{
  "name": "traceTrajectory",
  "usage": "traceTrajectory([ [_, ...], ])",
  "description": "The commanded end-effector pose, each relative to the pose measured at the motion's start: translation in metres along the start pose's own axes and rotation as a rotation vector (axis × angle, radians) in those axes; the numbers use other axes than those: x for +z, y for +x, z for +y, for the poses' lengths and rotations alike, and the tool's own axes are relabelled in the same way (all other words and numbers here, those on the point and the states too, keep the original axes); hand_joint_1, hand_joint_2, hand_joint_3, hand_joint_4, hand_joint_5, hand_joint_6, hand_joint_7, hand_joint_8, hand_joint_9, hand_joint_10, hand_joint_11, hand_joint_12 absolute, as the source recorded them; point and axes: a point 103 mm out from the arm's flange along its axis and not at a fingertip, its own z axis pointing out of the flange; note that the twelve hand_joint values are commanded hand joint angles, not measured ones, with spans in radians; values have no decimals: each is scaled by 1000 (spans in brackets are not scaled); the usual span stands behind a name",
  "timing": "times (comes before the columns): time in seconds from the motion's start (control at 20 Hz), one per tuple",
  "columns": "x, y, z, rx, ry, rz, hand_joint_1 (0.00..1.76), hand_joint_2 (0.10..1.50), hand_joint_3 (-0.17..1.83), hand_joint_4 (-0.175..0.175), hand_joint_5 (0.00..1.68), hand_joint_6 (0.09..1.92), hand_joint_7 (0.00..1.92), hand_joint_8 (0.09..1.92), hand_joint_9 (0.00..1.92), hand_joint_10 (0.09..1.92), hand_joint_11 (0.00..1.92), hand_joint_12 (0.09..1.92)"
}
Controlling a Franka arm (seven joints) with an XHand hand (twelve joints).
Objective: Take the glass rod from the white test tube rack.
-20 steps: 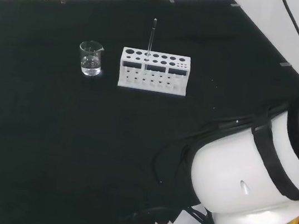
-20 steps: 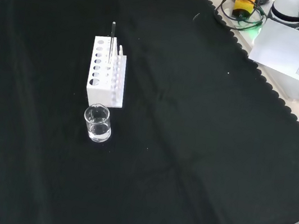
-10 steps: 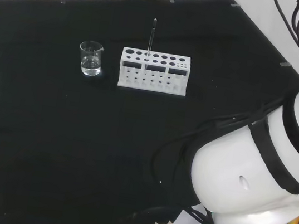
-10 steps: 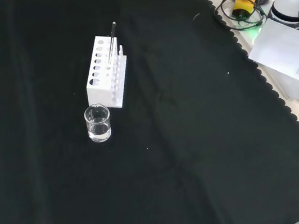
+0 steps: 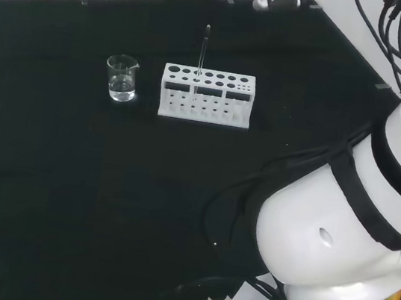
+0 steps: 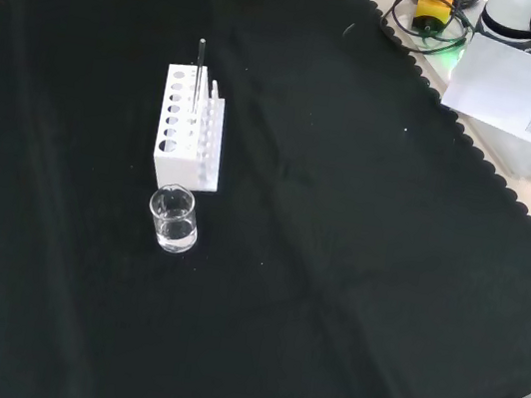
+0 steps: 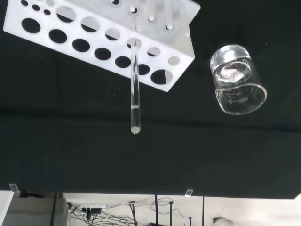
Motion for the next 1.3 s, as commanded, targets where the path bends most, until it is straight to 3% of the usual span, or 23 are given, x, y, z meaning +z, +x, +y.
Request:
traceTrajectory([
  [0.05,21,-8,11,-12,22,7,525,956,493,-175,339,845,510,899,758,808,327,1373],
  [0.6,61,-18,28,-16,89,9,523,962,499,-175,339,951,556,916,833,837,387,1366],
  [1.3,96,1,32,-51,168,-22,523,969,503,-175,349,981,590,928,922,869,418,1362],
])
